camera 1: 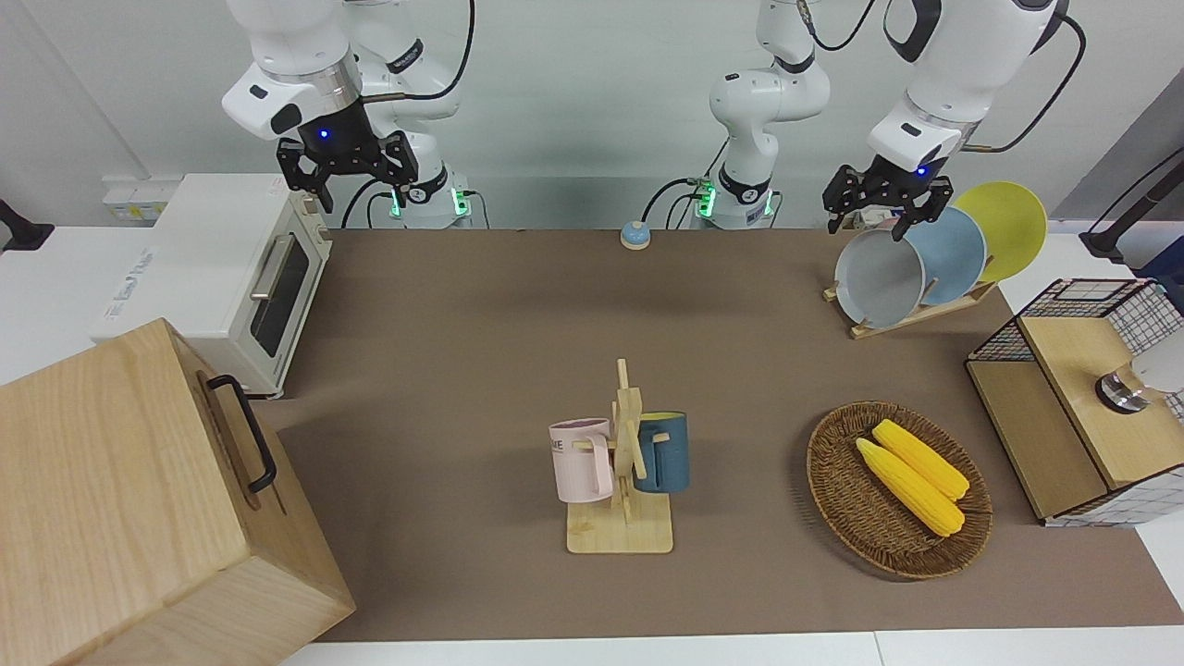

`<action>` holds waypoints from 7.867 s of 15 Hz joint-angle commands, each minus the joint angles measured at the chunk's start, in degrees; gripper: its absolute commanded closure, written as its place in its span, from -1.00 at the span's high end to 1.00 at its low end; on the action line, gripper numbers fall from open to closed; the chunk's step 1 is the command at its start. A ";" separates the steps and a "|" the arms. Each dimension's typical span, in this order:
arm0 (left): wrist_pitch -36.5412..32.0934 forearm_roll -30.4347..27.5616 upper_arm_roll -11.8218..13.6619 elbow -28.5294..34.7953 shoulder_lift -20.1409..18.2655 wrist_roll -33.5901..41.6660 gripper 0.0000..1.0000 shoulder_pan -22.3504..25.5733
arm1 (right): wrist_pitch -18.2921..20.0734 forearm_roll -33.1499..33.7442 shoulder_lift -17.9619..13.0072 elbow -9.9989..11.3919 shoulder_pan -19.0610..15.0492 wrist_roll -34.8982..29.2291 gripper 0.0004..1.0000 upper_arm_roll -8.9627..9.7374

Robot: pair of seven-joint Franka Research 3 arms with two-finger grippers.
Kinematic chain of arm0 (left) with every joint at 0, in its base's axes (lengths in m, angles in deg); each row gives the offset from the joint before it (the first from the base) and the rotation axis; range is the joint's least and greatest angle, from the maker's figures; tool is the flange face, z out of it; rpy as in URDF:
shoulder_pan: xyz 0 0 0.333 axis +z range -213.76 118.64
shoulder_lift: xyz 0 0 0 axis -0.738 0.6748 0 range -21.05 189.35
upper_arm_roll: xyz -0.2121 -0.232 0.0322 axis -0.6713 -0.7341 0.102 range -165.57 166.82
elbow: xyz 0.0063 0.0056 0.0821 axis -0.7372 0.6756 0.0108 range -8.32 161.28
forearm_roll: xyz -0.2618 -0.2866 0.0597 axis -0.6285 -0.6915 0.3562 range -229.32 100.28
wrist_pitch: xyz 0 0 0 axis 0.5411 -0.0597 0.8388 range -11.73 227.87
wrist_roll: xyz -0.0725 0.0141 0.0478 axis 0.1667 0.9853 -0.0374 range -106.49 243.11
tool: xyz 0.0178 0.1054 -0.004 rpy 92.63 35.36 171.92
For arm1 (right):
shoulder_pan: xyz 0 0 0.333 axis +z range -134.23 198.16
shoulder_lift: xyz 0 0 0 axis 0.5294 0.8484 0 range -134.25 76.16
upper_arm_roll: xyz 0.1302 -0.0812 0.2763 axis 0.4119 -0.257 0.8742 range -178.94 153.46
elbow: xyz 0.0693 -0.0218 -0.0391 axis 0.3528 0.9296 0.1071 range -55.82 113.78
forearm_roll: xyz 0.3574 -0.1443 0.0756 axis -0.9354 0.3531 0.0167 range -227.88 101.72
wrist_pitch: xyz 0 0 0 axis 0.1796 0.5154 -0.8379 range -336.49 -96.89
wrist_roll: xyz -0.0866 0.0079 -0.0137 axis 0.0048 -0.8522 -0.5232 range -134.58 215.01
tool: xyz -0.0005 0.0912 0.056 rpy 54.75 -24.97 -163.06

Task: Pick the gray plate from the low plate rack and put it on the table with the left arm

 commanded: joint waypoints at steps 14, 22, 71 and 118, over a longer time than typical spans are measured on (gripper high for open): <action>-0.24 1.61 0.26 2.51 -1.32 0.52 0.99 5.09 | 0.82 -0.59 -0.14 -0.35 -0.56 -0.01 0.98 0.33; -0.59 6.37 0.26 6.37 -4.31 5.08 0.99 13.35 | 0.82 -0.59 -0.14 -0.35 -0.56 -0.01 0.97 0.33; 16.04 6.54 2.11 22.83 -7.13 9.40 -1.00 15.38 | 0.82 -0.59 -0.14 -0.35 -0.56 -0.01 0.98 0.33; 22.17 -28.35 -2.46 39.16 -6.87 7.54 -1.00 8.35 | 0.82 -0.59 -0.14 -0.35 -0.56 -0.01 0.98 0.33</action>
